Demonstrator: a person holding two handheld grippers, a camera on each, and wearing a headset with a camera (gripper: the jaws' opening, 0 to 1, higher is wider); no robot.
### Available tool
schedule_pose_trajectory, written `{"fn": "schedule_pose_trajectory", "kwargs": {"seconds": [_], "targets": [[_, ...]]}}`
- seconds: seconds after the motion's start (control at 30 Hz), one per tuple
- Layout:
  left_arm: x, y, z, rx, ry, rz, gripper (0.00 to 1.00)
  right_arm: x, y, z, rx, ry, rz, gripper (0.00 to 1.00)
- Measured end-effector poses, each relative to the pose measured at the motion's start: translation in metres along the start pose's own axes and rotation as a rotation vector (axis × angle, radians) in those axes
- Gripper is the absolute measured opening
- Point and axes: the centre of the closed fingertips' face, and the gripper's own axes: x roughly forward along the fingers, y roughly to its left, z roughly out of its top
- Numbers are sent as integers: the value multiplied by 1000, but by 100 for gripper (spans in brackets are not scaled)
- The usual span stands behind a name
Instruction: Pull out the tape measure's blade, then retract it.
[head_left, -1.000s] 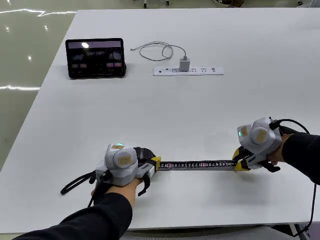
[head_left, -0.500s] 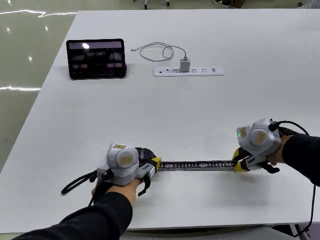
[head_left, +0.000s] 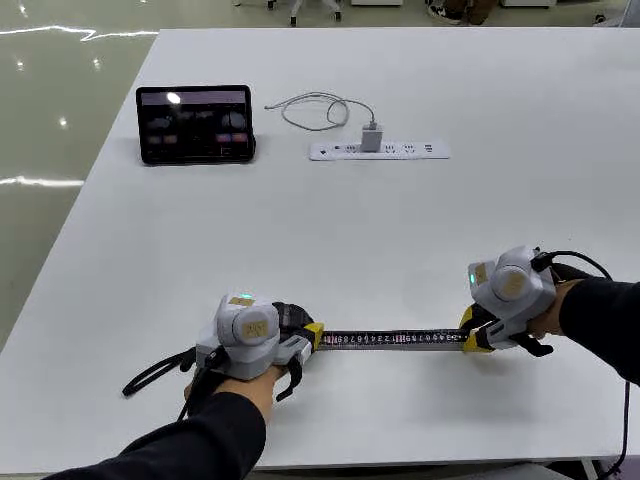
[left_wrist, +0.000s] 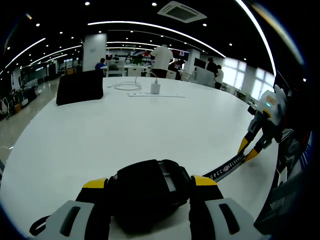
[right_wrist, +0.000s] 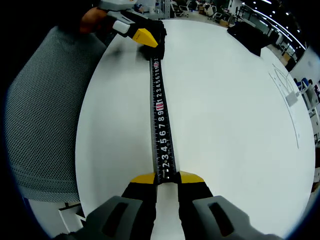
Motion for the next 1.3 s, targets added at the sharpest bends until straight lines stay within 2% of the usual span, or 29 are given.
{"fn": "schedule_pose_trajectory", "kwargs": {"seconds": [0.37,0.43,0.63,1.3], "targets": [[0,0,0,0,4,0,59,3,2,8,-2,-8,0,11],[0,0,0,0,3,0,60,4,2,9,-32,-1,3,11],[0,1,0,-1,7,3,60,6,1,12,-6,26,-5,12],[0,1,-1,-1,9,2,60,10,1,24,41,13,-30,11]]}}
